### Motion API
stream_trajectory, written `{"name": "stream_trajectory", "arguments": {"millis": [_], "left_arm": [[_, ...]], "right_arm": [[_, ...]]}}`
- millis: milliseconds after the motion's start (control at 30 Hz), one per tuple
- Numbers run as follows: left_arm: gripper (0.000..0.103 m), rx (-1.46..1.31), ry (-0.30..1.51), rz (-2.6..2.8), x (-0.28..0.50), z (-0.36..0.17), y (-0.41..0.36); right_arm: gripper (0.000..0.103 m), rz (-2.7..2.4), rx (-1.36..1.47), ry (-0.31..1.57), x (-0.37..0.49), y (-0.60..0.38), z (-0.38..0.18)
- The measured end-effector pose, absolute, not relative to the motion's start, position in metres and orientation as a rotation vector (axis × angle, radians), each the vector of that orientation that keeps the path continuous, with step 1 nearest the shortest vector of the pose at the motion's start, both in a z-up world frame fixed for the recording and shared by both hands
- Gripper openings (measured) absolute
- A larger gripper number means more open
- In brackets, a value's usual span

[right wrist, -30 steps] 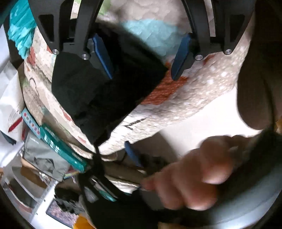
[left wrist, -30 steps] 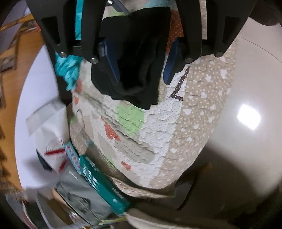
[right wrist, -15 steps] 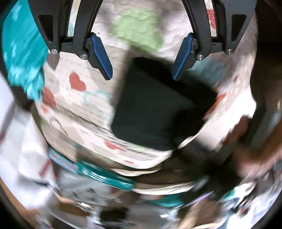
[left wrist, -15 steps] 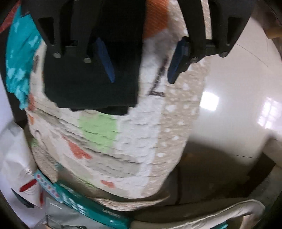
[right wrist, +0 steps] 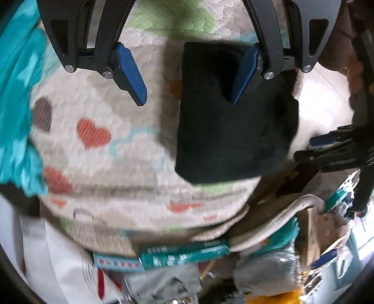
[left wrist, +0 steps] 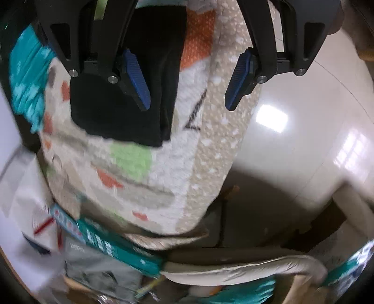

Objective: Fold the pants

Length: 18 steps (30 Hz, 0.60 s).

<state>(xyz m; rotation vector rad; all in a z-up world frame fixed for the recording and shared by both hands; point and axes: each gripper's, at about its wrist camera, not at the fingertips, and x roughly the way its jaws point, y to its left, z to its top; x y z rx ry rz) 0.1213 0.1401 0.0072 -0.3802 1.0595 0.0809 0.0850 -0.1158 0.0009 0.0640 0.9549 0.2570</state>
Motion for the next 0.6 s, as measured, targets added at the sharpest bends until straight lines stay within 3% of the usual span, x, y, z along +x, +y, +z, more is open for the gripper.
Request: {"name": "stream_trajectory", "arguments": {"millis": [100,367,600], "left_arm": [[0.066,-0.272,1.116,0.122,0.120,-0.010,0.124],[0.066,-0.285,1.073,0.246,0.083,-0.003,0.155],[0.066,-0.340,0.991,0.256,0.030,0.014,0.154]], "right_arm": [[0.086,0.252,0.112,0.962,0.083,-0.127,-0.001],[0.086,0.224,0.139,0.907,0.072,-0.144,0.017],[0.086,0.161,0.022,0.752,0.044,-0.137,0.046]]}}
